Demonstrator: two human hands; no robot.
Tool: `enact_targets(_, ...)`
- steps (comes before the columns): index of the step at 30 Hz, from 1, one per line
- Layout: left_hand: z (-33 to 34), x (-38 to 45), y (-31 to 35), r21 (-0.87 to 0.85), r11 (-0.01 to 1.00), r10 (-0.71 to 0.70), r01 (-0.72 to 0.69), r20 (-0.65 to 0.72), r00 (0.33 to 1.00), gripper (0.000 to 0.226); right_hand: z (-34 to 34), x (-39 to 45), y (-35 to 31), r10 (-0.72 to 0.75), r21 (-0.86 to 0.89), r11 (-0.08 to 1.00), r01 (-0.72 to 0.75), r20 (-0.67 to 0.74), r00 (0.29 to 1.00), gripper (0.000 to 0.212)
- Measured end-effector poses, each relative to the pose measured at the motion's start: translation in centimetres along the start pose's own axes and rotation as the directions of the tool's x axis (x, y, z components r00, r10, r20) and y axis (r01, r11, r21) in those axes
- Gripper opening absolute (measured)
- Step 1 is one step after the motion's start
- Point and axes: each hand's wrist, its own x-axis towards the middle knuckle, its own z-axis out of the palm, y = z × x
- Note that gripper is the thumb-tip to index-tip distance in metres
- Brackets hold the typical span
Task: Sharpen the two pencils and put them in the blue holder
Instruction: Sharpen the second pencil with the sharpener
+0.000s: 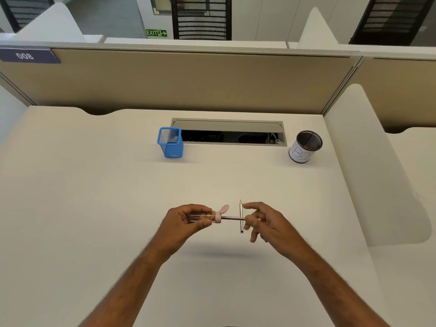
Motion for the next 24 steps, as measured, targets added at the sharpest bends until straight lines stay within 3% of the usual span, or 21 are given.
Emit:
enact_targets(5,0.20,-0.05,0.00,-0.022,1.000,0.004,-0.004,-0.007,1.000,0.025,-0.14,0.10,0.18,-0.063,-0.045,0.997,0.059,-0.081,0.995,0.014)
enact_targets(11,0.05,0.02,-0.02,0.010,1.000,-0.006,0.006,0.008,1.000,0.025,0.15,-0.16,0.13,-0.077,-0.082,0.994,0.071,-0.077,0.994,0.013)
enact_targets(16,0.08,-0.17,-0.17,0.075,0.997,-0.010,0.007,0.044,0.999,0.026,0.19,0.11,0.12,0.028,-0.089,0.996,-0.030,-0.025,0.999,0.038)
enact_targets(19,-0.23,-0.20,-0.30,0.079,0.997,-0.011,0.007,0.040,0.999,0.026,0.25,0.20,0.35,0.071,-0.031,0.997,-0.071,0.016,0.997,0.040)
enact_targets(21,-0.16,-0.29,-0.42,0.056,0.998,-0.009,0.007,0.034,0.999,0.025,0.16,0.07,0.37,0.062,-0.006,0.998,-0.062,0.018,0.998,0.037)
enact_targets(24,0.12,-0.48,-0.44,-0.005,1.000,-0.009,0.009,0.007,1.000,0.025,0.00,-0.10,0.44,0.010,-0.044,0.999,-0.008,0.035,0.999,0.015)
